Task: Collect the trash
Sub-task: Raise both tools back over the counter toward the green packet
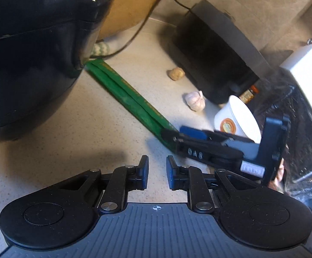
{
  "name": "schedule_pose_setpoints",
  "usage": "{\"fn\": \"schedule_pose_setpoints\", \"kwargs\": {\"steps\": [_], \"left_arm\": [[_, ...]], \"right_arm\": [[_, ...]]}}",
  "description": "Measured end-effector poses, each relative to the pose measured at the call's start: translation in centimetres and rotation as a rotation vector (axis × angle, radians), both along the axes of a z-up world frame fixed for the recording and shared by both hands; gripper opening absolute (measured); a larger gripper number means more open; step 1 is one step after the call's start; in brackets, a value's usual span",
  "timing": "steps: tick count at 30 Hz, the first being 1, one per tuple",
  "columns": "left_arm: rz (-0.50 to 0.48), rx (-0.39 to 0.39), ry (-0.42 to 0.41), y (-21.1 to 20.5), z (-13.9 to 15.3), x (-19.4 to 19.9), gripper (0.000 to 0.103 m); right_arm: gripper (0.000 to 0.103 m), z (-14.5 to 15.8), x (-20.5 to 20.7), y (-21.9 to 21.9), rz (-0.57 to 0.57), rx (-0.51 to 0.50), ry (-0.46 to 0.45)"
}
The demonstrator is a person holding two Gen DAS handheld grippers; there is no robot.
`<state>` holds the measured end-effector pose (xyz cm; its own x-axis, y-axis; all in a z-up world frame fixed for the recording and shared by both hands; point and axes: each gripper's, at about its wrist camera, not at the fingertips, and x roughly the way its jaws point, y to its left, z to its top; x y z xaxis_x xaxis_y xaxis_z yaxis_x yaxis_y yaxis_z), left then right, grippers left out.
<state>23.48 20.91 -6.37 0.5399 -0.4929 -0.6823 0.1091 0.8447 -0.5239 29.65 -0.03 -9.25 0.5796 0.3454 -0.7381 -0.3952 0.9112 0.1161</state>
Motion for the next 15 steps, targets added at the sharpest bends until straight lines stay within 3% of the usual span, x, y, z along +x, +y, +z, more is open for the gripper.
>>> {"fn": "schedule_pose_setpoints", "kwargs": {"steps": [5,7,10,12,15], "left_arm": [[-0.003,-0.005,0.006,-0.5,-0.2,0.3,0.02],[-0.003,-0.004,0.006,-0.5,-0.2,0.2,0.02],[-0.006,0.005,0.007,-0.5,-0.2,0.1,0.02],[0.006,0.011,0.009,-0.4,-0.1,0.0,0.02],[0.032,0.025,0.005,-0.8,-0.1,0.3,0.02]], "right_arm": [[0.046,-0.2,0.6,-0.9,0.001,0.027,-0.005],[0.055,-0.8,1.2,-0.8,0.017,0.033,0.025],[0.056,-1.0,0.7,-1.3,0.021,0.059,0.042],[0.036,-0.8,-0.3,-1.7,0.022,0.112,0.076],[0.032,-0.4,-3.2,-2.4,0.043,0.2,0.116]]}}
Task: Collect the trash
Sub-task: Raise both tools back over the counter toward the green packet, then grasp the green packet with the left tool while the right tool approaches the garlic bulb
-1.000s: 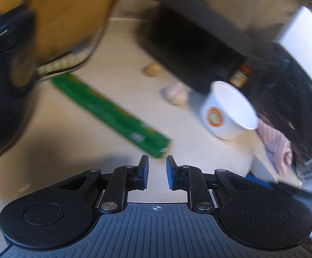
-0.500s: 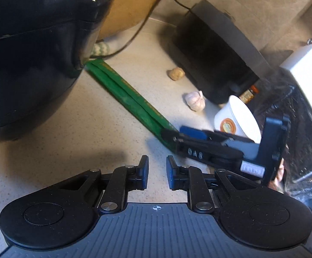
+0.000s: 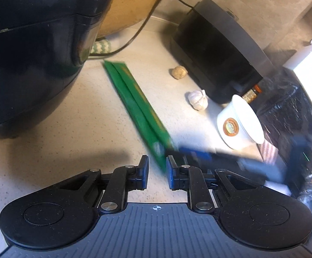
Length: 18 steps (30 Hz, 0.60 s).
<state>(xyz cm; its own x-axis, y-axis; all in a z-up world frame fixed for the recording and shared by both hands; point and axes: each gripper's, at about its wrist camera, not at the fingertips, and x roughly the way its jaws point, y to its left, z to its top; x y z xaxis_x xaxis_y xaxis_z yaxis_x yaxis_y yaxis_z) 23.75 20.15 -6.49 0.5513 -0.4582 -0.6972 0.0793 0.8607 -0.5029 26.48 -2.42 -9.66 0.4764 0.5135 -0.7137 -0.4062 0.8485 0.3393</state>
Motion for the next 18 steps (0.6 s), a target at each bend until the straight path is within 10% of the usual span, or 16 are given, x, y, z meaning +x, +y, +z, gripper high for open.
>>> {"fn": "schedule_pose_setpoints", "kwargs": {"steps": [8,18], "left_arm": [[0.043,0.278,-0.023,-4.2,-0.9,3.5,0.02],[0.146,0.321,-0.005,-6.6,-2.9,6.5,0.027]], "right_arm": [[0.038,1.8,-7.5,-1.4,-0.111,-0.019,-0.043],[0.042,1.2,-12.0,-6.2,-0.309,-0.05,-0.022]]}}
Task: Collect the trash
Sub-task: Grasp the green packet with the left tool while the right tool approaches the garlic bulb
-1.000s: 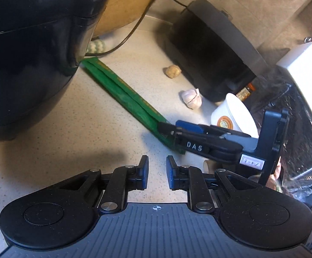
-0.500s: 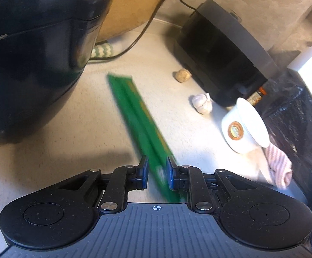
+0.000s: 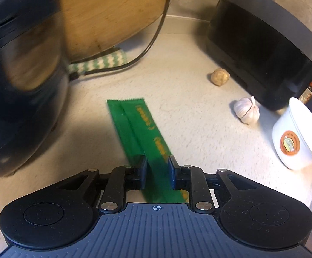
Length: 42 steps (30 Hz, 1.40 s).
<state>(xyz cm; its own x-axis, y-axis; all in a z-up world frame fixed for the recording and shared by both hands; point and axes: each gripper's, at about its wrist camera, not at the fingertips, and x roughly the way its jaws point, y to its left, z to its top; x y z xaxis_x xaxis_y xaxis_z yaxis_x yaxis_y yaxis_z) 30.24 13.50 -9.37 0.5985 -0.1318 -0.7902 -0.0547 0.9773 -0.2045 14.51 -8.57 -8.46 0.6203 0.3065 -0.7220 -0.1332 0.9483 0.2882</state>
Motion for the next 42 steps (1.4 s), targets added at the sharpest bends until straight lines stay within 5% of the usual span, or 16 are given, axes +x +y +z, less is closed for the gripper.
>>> {"fn": "schedule_pose_setpoints", "kwargs": {"steps": [4,9,12,14,17,19,34,42], "left_arm": [[-0.128,0.029,-0.03,-2.0,0.4,0.5,0.044],[-0.264,0.326,-0.081,-5.1,0.3,-2.2,0.043],[-0.266,0.389,-0.104,-5.1,0.3,-3.7,0.044],[-0.254,0.312,-0.088,-4.3,0.5,-3.7,0.04],[-0.2,0.053,-0.011,-2.5,0.6,-2.7,0.041],[-0.16,0.004,0.001,-2.4,0.7,-2.1,0.04],[-0.22,0.234,-0.02,-5.7,-0.3,-1.4,0.056],[-0.209,0.122,-0.033,-3.7,0.0,-2.1,0.04]], "right_arm": [[0.044,-0.7,-0.5,-1.5,-0.036,0.026,0.022],[0.045,-1.2,-0.4,-2.4,-0.049,0.034,0.036],[0.045,-1.3,-0.4,-2.9,-0.048,0.028,0.024],[0.046,-1.4,-0.1,-3.1,-0.05,0.036,0.022],[0.047,-1.5,0.3,-3.1,-0.055,0.046,0.021],[0.047,-1.5,0.4,-3.1,-0.056,0.055,0.022],[0.05,-1.5,-0.8,-2.7,-0.058,-0.051,-0.03],[0.05,2.7,4.1,-2.9,0.001,-0.004,-0.095]]}}
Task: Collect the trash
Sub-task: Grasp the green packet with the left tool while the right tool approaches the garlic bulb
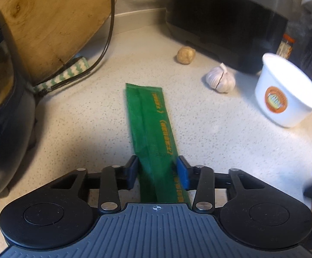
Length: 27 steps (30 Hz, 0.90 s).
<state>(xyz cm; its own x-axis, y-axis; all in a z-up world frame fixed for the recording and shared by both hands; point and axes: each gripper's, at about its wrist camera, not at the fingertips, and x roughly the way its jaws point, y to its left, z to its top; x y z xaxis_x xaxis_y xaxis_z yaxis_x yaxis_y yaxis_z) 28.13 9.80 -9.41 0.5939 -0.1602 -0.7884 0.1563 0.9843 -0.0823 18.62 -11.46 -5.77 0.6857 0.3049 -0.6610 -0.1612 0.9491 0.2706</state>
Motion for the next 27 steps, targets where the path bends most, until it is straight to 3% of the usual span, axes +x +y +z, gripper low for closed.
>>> {"fn": "schedule_pose_setpoints", "kwargs": {"steps": [3,8,12,16,22,27], "left_arm": [[-0.019,-0.078,-0.001,1.0,0.3,-0.9,0.028],[-0.037,-0.13,0.016,2.3,0.8,-1.9,0.023],[-0.09,-0.163,0.023,2.9,1.4,-3.1,0.019],[-0.157,-0.219,0.033,3.8,1.6,-4.1,0.016],[-0.171,-0.296,0.048,4.6,0.8,-3.6,0.015],[-0.174,-0.318,0.06,5.1,0.5,-3.0,0.015]], "right_arm": [[0.05,2.7,3.9,0.9,0.061,0.071,0.003],[0.05,5.1,13.3,4.6,0.099,0.117,0.08],[0.05,3.8,20.5,8.2,0.072,-0.077,0.117],[0.05,1.5,24.5,9.5,0.141,-0.302,0.179],[0.05,-0.4,27.8,8.6,0.187,-0.4,0.325],[0.049,-1.0,27.0,8.9,0.161,-0.393,0.384]]}}
